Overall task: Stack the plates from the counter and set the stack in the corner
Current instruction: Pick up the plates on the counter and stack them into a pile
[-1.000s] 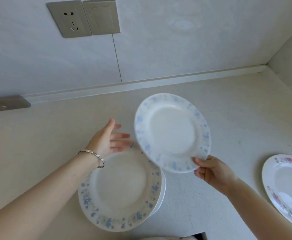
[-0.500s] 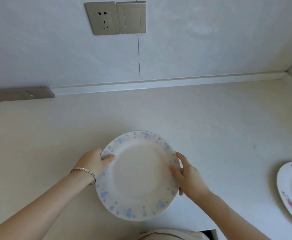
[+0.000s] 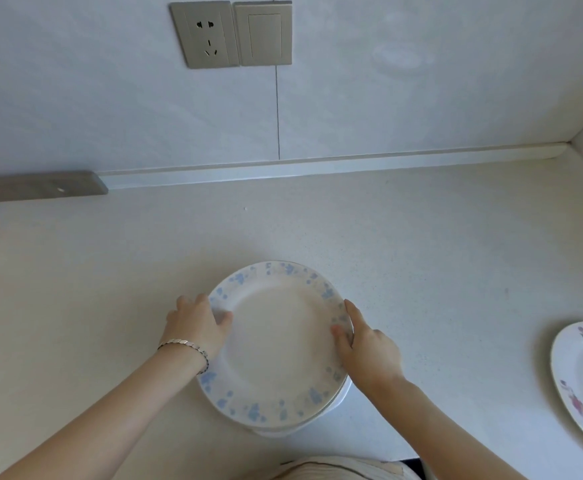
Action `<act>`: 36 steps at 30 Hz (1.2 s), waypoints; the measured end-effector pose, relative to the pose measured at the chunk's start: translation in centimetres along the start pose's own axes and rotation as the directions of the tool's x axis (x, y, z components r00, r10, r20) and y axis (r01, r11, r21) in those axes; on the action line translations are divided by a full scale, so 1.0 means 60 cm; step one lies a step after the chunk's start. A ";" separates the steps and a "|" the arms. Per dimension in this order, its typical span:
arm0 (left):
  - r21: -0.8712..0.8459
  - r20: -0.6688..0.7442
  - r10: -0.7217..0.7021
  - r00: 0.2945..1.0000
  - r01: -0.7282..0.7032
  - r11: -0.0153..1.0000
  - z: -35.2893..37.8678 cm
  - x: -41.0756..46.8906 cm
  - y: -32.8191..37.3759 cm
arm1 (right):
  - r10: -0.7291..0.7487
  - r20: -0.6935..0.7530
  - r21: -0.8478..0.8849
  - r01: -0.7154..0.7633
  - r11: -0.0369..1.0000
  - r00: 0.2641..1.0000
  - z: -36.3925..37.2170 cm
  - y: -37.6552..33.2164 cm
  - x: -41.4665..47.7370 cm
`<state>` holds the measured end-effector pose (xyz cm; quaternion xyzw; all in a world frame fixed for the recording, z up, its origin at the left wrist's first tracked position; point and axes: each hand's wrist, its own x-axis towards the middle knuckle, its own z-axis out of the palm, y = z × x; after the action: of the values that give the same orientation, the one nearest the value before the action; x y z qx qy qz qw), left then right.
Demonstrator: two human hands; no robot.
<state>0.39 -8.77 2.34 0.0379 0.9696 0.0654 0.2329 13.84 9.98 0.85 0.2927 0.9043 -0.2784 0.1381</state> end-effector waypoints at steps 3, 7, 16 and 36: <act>0.005 0.006 0.017 1.000 -0.017 1.000 0.007 -0.006 0.002 | 0.017 -0.013 -0.055 -0.017 0.998 1.000 0.002 0.008 -0.003; 0.014 -0.015 0.056 0.998 -0.055 0.998 0.017 -0.008 -0.005 | 0.023 -0.017 -0.050 -0.024 0.998 1.000 0.005 0.015 -0.004; -0.579 -0.038 0.128 0.991 -0.126 0.806 0.062 0.019 -0.066 | 0.093 -0.056 0.641 -0.036 0.767 0.994 0.034 0.024 0.008; -0.879 0.146 0.003 0.989 0.128 0.460 0.062 -0.008 -0.053 | 0.013 0.076 0.929 -0.076 0.361 0.997 0.063 0.019 0.025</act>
<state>2.38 -11.54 -1.22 -0.1200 0.7788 0.5475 0.2817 13.66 9.19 -3.31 0.3359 0.5767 -0.7445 -0.0186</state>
